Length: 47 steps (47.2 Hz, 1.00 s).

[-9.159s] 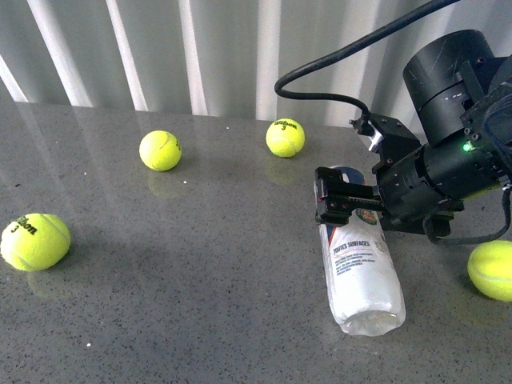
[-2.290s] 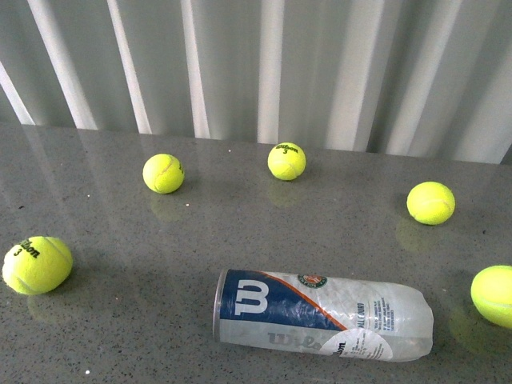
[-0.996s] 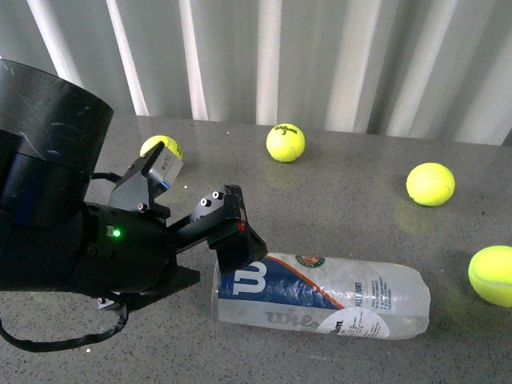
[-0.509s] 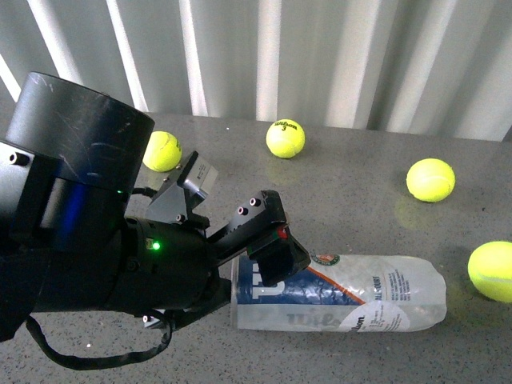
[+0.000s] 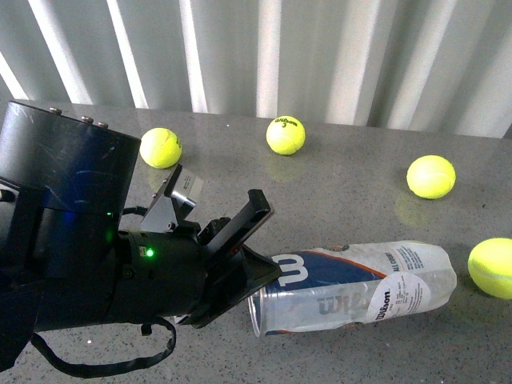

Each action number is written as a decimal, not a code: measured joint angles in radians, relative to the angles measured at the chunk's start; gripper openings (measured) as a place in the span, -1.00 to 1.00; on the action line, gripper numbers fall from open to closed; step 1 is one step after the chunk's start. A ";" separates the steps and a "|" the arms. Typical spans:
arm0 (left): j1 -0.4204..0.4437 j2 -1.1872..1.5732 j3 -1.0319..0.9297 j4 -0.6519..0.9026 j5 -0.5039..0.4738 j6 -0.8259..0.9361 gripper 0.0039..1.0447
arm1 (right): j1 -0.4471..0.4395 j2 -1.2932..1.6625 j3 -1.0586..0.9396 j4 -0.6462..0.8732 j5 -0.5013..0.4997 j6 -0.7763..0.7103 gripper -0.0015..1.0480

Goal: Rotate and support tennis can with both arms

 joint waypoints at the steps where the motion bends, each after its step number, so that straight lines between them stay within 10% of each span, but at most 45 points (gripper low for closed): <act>1: 0.000 -0.004 0.000 -0.003 0.000 0.000 -0.91 | 0.000 0.000 0.000 0.000 0.000 0.000 0.87; 10: 0.020 -0.190 0.018 -0.213 0.014 0.100 -0.92 | 0.000 0.000 0.000 0.000 0.000 0.000 0.87; 24: 0.002 -0.433 0.428 -0.950 -0.012 0.702 -0.94 | 0.000 0.000 0.000 0.000 0.000 0.000 0.87; 33: -0.040 -0.294 0.846 -1.437 -0.244 1.252 -0.94 | 0.000 0.000 0.000 0.000 0.000 0.000 0.87; 47: -0.086 -0.048 1.212 -1.762 -0.466 1.837 -0.94 | 0.000 0.000 0.000 0.000 0.000 0.000 0.87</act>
